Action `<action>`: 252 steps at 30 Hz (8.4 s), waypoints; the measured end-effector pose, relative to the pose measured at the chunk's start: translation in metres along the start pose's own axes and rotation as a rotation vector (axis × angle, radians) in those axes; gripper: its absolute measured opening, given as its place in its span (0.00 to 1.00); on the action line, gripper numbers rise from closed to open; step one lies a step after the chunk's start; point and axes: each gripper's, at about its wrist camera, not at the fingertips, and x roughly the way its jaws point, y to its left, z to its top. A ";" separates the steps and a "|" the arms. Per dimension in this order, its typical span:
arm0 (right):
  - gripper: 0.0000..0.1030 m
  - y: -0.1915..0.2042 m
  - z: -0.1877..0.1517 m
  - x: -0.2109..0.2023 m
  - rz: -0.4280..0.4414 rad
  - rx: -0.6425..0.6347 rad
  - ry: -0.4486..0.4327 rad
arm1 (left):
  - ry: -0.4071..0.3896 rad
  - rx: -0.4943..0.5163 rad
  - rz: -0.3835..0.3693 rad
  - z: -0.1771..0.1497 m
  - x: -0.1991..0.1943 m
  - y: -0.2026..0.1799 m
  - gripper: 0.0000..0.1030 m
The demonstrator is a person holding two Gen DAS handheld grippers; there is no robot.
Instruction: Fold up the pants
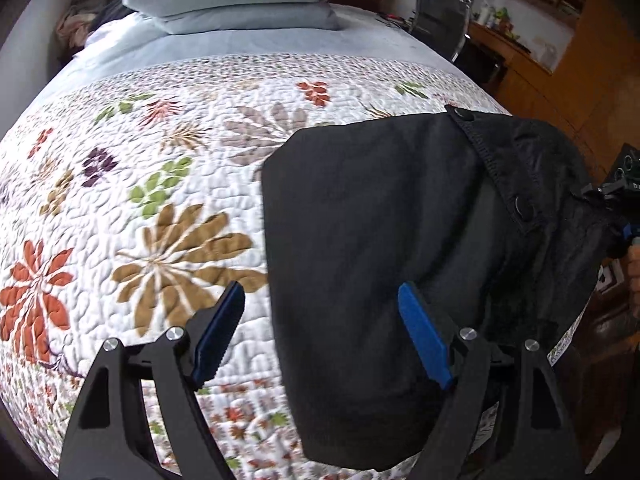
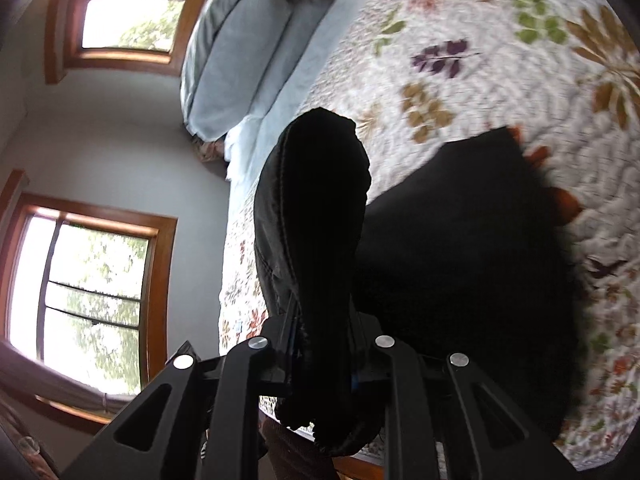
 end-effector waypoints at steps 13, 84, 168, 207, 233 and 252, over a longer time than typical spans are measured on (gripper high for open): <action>0.19 -0.056 0.004 -0.026 -0.025 0.066 -0.023 | 0.035 0.021 0.017 -0.003 0.018 -0.022 0.84; 0.88 -0.037 -0.019 -0.061 -0.255 -0.266 -0.035 | 0.195 -0.346 -0.350 -0.015 0.014 0.063 0.90; 0.47 -0.035 -0.008 0.031 -0.104 -0.269 0.099 | 0.182 -0.126 -0.260 0.010 0.029 0.002 0.62; 0.47 0.021 0.062 0.158 -0.057 -0.333 0.182 | 0.085 -0.211 -0.108 0.062 0.036 0.110 0.64; 0.48 0.013 0.065 0.149 -0.064 -0.319 0.172 | 0.069 -0.251 -0.119 0.061 0.045 0.101 0.70; 0.55 -0.003 0.062 0.153 -0.027 -0.258 0.154 | 0.044 -0.269 -0.106 0.051 0.047 0.102 0.79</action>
